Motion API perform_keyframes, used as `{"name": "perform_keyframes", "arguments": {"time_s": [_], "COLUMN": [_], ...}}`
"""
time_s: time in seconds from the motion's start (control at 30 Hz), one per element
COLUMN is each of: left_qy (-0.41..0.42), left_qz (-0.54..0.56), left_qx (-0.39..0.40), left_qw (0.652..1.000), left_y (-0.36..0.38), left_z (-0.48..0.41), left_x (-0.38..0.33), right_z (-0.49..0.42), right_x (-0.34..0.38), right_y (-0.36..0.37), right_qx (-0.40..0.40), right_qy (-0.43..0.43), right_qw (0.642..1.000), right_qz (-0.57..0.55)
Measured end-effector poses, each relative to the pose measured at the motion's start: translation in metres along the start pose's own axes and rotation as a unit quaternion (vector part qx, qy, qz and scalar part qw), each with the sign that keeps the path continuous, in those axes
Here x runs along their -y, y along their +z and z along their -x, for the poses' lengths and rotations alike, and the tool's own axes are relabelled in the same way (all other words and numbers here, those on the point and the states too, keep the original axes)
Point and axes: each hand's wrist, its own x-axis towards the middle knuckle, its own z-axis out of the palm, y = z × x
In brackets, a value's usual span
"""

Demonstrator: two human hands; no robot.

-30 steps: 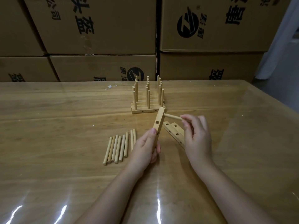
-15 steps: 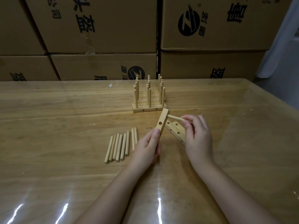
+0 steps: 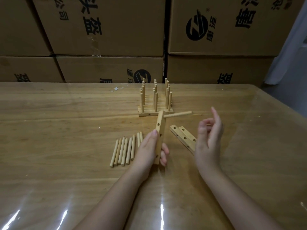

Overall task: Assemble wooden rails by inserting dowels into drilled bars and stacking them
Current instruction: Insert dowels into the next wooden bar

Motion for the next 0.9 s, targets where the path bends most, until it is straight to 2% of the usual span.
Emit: {"name": "perform_keyframes", "arguments": {"time_s": [0.1,0.17,0.23,0.3,0.5,0.7,0.9], "left_qy": [-0.04,-0.063,-0.071,-0.073,-0.074,-0.066,-0.068], "left_qz": [0.135,0.221,0.269,0.305,0.358,0.371,0.364], "left_qx": [-0.018,-0.01,-0.003,-0.001,-0.017,-0.016,-0.001], "left_qw": [0.99,0.973,0.961,0.95,0.931,0.926,0.929], "left_y": [-0.005,-0.008,-0.009,-0.009,-0.014,-0.015,-0.014], "left_z": [-0.003,-0.004,-0.005,-0.006,-0.008,-0.008,-0.007], "left_x": [-0.001,-0.002,-0.005,-0.007,-0.008,-0.008,-0.009], "right_z": [0.01,0.015,0.019,0.023,0.03,0.027,0.031], "right_x": [-0.002,-0.003,-0.004,-0.005,-0.002,-0.006,-0.009], "right_y": [0.006,0.012,0.016,0.019,0.023,0.024,0.025], "right_qx": [0.057,0.137,0.247,0.346,0.473,0.507,0.483], "right_qy": [0.0,-0.012,-0.049,-0.094,-0.113,-0.118,-0.141], "right_qw": [0.998,0.989,0.959,0.91,0.84,0.807,0.815], "right_qz": [0.013,0.057,0.13,0.21,0.242,0.281,0.288]}}
